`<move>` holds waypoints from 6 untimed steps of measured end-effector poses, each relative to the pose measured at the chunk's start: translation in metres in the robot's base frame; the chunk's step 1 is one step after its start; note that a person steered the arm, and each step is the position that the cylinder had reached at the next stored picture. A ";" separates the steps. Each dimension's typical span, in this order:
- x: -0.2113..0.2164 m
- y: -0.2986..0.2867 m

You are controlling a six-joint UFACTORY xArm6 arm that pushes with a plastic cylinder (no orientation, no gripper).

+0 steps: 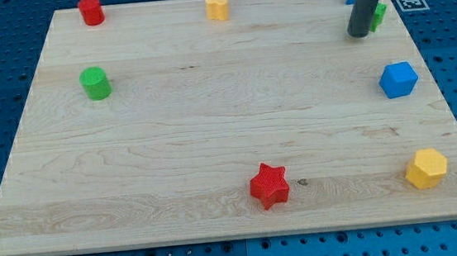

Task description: Slide the green star up and left a bit

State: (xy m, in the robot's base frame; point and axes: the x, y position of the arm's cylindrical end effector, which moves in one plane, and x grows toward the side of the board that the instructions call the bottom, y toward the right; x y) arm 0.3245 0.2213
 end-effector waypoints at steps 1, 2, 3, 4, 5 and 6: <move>0.005 0.041; 0.003 0.075; -0.008 0.064; -0.017 0.045; -0.018 0.035; -0.026 0.034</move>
